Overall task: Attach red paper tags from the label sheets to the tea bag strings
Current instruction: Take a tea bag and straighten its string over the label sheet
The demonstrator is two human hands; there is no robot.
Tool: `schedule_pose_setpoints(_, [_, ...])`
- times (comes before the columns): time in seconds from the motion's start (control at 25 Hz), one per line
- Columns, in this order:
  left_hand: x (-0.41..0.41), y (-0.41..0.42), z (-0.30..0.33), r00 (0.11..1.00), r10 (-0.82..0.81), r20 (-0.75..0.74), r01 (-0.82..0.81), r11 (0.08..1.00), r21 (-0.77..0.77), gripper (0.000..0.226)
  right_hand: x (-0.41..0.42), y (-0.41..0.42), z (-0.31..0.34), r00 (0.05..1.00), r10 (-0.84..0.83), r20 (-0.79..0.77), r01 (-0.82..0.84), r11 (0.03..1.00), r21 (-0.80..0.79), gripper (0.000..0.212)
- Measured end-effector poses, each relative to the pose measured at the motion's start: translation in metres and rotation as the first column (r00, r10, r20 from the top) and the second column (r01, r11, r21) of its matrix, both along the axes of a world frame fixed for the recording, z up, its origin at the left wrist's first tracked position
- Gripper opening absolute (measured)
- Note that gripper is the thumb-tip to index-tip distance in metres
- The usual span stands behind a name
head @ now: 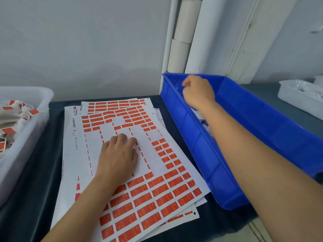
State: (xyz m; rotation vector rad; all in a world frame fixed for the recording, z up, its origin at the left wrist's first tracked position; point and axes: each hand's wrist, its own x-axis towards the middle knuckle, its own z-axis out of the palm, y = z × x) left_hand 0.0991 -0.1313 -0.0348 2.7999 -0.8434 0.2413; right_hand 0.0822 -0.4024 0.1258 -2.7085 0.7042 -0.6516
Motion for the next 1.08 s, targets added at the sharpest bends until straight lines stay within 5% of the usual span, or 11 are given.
schedule_pose_setpoints(0.08, [-0.001,-0.001,0.000,1.000,0.003,-0.005,-0.003,1.000,0.017,0.047,-0.002,-0.024,-0.013,0.968,-0.113,-0.223,0.125,0.992,0.037,0.022])
schedule_pose_setpoints(0.16, [0.000,-0.001,0.001,1.000,0.008,-0.007,-0.008,1.000,0.028,0.047,-0.002,-0.032,-0.028,0.912,-0.135,-0.387,0.215,0.961,0.173,0.042])
schedule_pose_setpoints(0.24, [-0.001,-0.001,0.000,1.000,0.008,-0.007,-0.008,1.000,0.030,0.048,-0.004,-0.032,-0.040,0.915,-0.076,-0.397,0.227,0.909,0.350,0.061])
schedule_pose_setpoints(0.36, [-0.001,0.000,0.000,1.000,0.003,-0.012,-0.003,1.000,0.019,0.048,-0.010,-0.029,-0.046,0.911,-0.070,-0.406,0.276,0.836,0.474,0.059])
schedule_pose_setpoints(0.48, [-0.001,0.000,0.000,1.000,0.003,-0.014,-0.003,1.000,0.006,0.048,-0.008,-0.032,-0.049,0.898,-0.114,-0.425,0.288,0.882,0.372,0.054])
schedule_pose_setpoints(0.68, [-0.002,0.001,0.000,0.999,0.002,-0.033,-0.003,1.000,-0.023,0.047,0.001,-0.037,-0.046,0.938,-0.340,-0.068,0.346,0.919,0.187,0.040])
schedule_pose_setpoints(0.8, [-0.002,0.001,0.000,1.000,0.001,-0.030,-0.002,0.999,-0.038,0.046,0.009,-0.030,-0.038,0.936,-0.350,-0.023,0.350,0.937,0.003,0.031])
schedule_pose_setpoints(1.08, [-0.002,0.002,-0.003,1.000,0.000,-0.022,-0.002,0.997,-0.082,0.046,0.007,-0.022,-0.028,0.943,-0.332,0.028,0.332,0.943,0.012,0.008])
